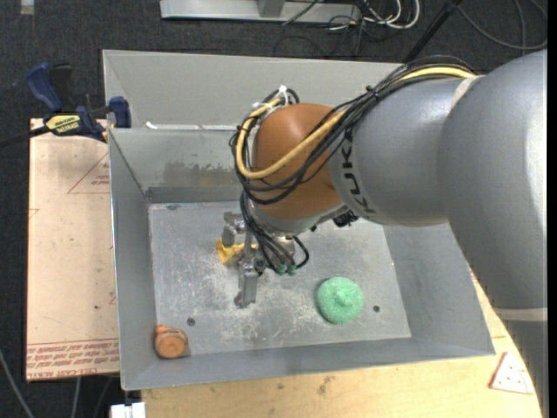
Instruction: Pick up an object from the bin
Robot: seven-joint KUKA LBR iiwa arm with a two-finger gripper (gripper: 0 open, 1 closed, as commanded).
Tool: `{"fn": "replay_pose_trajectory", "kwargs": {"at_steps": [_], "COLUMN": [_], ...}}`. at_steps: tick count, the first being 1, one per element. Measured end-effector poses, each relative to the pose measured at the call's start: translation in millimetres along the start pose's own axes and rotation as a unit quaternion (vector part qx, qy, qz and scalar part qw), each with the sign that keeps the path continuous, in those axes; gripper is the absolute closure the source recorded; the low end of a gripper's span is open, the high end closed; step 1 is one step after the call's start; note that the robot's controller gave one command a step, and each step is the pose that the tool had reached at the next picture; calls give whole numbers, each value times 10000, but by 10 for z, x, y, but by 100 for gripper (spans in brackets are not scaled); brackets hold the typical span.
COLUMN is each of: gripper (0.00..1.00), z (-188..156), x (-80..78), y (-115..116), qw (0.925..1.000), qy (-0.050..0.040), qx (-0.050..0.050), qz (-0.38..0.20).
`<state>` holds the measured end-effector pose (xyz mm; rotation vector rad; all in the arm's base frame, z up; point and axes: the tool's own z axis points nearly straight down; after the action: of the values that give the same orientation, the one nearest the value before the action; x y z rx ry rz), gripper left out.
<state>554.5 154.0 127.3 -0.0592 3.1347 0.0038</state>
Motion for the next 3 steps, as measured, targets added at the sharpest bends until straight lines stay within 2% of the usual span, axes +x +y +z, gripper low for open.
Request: {"fn": "replay_pose_trajectory", "kwargs": {"at_steps": [1, 2, 3], "gripper": [0, 0, 0], "z": [26, -129, 380], "x": [-227, -329, -416], "y": [-147, -420, -232], "qw": [9999, 9995, 9971], "qy": [45, 17, 6], "qx": [8, 11, 2], "qz": [94, 322, 757]}}
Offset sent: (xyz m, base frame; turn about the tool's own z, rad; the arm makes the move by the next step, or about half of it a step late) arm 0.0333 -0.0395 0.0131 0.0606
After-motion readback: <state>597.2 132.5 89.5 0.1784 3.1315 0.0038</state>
